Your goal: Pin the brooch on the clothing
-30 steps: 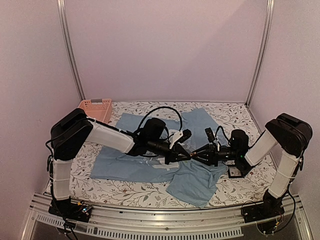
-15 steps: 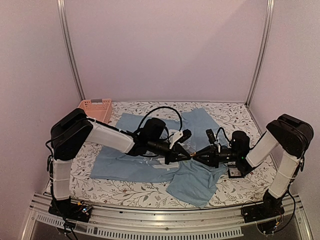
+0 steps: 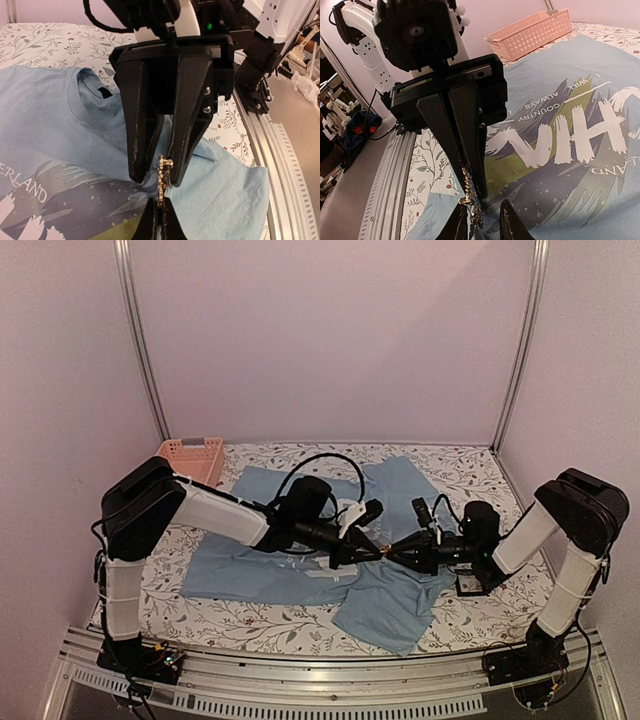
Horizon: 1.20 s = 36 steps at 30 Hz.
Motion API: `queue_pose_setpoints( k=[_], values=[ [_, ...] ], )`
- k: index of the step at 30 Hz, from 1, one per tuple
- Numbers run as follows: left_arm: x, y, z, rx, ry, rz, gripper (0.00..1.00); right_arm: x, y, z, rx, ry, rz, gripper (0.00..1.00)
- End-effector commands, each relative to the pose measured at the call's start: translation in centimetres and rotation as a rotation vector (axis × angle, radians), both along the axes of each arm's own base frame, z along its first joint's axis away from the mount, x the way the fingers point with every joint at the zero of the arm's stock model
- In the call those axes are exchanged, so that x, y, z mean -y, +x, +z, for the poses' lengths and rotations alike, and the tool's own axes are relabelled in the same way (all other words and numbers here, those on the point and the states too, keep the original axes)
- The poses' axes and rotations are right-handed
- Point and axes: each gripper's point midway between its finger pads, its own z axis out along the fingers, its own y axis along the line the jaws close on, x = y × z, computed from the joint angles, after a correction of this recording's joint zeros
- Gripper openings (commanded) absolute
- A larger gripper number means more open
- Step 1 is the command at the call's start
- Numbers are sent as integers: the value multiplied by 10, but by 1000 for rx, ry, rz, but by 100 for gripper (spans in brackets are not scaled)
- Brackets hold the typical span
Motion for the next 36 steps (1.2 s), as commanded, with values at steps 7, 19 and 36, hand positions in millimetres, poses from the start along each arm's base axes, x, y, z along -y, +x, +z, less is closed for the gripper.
queue_pose_setpoints(
  k=[7,19,36],
  values=[
    [-1,5,19,58,-22,14,0,4,-9,11,21,11,34,31],
    [0,8,-2,238,49,80,0,29,17,36,14,36,-122,40],
    [-10,1,-33,732,188,107,1,90,96,-51,-274,-393,-699,42]
  ],
)
